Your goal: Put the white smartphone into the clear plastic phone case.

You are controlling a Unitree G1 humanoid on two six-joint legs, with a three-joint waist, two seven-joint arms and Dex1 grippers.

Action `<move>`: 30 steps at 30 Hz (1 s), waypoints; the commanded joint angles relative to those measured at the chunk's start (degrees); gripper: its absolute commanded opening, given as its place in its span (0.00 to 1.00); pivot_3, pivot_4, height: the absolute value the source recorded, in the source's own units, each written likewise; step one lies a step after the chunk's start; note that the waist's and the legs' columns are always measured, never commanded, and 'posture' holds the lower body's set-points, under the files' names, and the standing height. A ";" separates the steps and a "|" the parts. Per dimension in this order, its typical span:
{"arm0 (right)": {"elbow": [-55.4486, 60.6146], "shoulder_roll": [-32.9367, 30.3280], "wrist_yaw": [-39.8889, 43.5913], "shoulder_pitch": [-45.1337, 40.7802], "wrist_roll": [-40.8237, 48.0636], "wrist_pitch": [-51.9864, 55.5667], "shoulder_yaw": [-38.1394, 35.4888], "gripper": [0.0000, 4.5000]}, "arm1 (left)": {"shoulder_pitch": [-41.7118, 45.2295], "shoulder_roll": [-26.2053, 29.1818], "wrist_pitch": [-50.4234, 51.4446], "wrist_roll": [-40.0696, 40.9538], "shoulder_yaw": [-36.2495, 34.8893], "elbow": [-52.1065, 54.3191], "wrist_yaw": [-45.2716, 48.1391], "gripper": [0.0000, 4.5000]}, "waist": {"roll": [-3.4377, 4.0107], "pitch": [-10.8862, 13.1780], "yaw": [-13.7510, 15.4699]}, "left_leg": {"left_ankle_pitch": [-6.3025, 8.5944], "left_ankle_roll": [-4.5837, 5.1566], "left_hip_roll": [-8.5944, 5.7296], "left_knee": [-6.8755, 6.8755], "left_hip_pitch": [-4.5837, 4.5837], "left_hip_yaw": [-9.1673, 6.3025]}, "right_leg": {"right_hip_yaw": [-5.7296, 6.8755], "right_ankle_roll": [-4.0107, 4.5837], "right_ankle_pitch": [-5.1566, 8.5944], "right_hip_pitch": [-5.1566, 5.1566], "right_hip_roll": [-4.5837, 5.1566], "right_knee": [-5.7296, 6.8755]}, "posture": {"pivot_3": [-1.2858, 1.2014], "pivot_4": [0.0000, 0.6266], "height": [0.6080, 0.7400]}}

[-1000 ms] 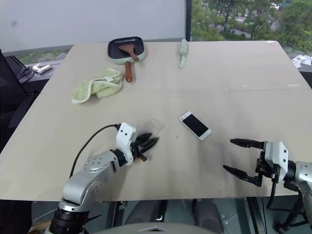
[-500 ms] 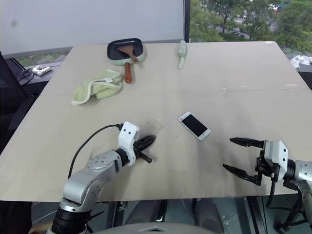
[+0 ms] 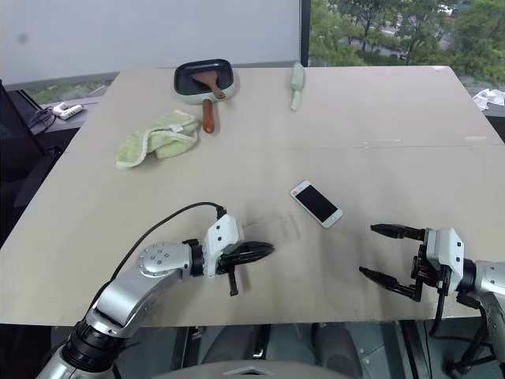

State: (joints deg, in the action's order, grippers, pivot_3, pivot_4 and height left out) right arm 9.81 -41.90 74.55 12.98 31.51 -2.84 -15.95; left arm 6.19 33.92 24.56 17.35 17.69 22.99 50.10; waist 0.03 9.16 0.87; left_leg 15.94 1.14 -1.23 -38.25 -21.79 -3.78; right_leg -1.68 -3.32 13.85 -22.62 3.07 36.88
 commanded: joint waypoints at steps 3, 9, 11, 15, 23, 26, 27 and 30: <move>2.19 0.31 -0.41 0.59 1.32 -0.21 -0.98 1.00 | 2.63 0.71 -7.66 -2.68 3.65 -1.67 6.63 0.01 | 0.00 0.00 -0.17 | 0.00 0.01 -0.01 -0.02 0.03 0.06 | -0.06 0.00 0.00 0.02 -0.01 0.00 | 0.52 0.24 1.00; 2.73 0.43 -4.13 -0.88 1.77 3.82 -0.95 1.00 | 2.29 1.09 -8.01 -2.18 4.01 -2.56 9.10 0.13 | -0.01 0.02 -0.19 | 0.01 0.01 0.02 -0.01 0.02 0.04 | -0.04 -0.11 -0.06 0.01 -0.08 0.00 | 0.52 0.24 1.00; 2.95 0.79 -8.86 -2.41 0.01 6.77 -0.43 1.00 | 2.10 1.28 -7.63 -1.91 3.66 -2.13 9.43 0.31 | -0.01 0.02 -0.23 | 0.01 0.02 0.02 -0.01 0.02 0.04 | -0.04 -0.11 -0.06 0.01 -0.07 0.00 | 0.52 0.24 1.00; 4.96 1.56 -17.31 -5.24 -2.70 13.20 2.00 1.00 | 1.61 1.61 -8.47 -1.93 2.32 -1.49 8.81 0.67 | -0.02 0.02 -0.21 | 0.00 0.02 0.02 -0.02 0.02 0.04 | -0.06 -0.11 -0.06 -0.01 -0.07 0.01 | 0.52 0.24 1.00; 13.21 6.77 -35.62 -7.91 -16.60 22.54 13.89 1.00 | -5.19 5.09 2.60 14.48 -16.28 10.54 4.72 0.99 | -0.09 0.07 -0.51 | 0.00 0.01 0.06 0.01 -0.15 -0.13 | 0.08 -0.12 -0.06 -0.16 0.05 0.03 | 0.52 0.24 1.00; 12.62 10.33 -39.13 -12.86 -18.55 26.22 18.82 1.00 | -10.06 8.77 3.26 15.78 -21.80 10.74 5.68 0.99 | -0.11 0.11 -1.41 | 0.00 0.00 0.00 0.00 -0.11 -0.08 | 0.06 -0.10 -0.05 -0.15 -0.05 0.03 | 0.52 0.24 1.00; 12.28 11.24 -39.79 -14.18 -19.30 27.17 20.07 1.00 | -11.35 9.58 3.13 16.08 -23.08 10.61 5.92 0.99 | -0.08 0.12 -1.44 | 0.00 0.00 0.07 0.01 -0.07 -0.08 | 0.04 -0.04 -0.02 -0.14 -0.11 0.04 | 0.52 0.24 1.00; 10.58 12.97 -41.26 -17.10 -21.57 29.11 23.12 1.00 | -14.14 10.80 3.09 17.11 -25.58 10.61 6.65 0.99 | -0.12 0.14 -1.48 | 0.00 0.00 0.06 0.01 -0.06 -0.10 | 0.07 0.00 0.00 -0.12 -0.11 0.06 | 0.52 0.24 1.00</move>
State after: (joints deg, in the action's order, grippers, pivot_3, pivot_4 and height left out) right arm 20.13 -29.30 34.34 -3.27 10.97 25.25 6.40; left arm -7.48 44.06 28.02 32.95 -5.65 31.98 56.12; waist -0.08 9.30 -0.61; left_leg 15.94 1.13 -1.19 -38.25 -21.86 -3.88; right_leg -1.60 -3.35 13.83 -22.73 2.96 36.94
